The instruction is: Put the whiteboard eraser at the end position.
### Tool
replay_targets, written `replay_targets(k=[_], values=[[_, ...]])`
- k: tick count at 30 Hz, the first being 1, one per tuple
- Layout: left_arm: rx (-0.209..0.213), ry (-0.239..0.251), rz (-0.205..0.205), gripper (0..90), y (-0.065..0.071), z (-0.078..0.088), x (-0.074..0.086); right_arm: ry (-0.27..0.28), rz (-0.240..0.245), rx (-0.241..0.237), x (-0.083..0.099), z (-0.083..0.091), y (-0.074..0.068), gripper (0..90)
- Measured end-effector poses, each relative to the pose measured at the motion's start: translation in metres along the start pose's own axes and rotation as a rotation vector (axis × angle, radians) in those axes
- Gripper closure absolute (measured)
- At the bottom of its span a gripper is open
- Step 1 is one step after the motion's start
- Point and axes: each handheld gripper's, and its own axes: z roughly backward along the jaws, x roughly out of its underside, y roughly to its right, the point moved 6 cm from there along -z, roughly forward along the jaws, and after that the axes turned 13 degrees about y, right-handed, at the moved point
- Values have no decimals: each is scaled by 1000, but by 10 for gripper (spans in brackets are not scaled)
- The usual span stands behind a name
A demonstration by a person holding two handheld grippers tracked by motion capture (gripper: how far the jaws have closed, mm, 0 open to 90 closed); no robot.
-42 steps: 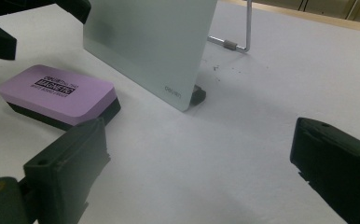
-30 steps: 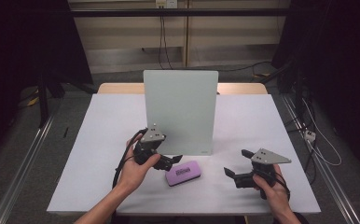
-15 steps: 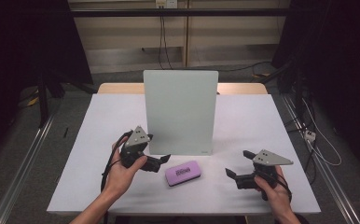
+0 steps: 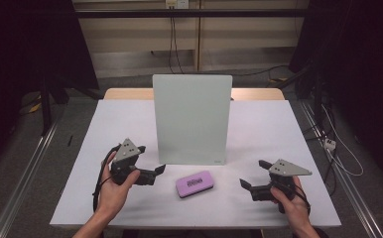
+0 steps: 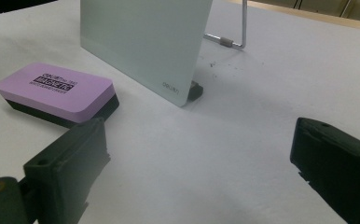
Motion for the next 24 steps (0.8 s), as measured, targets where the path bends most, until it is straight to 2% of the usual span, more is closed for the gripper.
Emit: replay_targets(k=[9, 14, 18, 23, 24], values=[[-24, 1, 10, 63, -6, 19, 8, -1, 1, 1, 0, 0, -1, 39], [-56, -3, 10, 64, -8, 27, 15, -2, -2, 3, 1, 1, 0, 39], [-53, -10, 14, 63, -7, 33, 20, -2, 1, 0, 0, 0, -1, 39], [-107, -2, 12, 63, -10, 42, 28, -2, -1, 3, 0, 1, -1, 39], [-106, -2, 18, 63, -10, 43, 30, -2, -2, 4, 0, 1, -1, 39]])
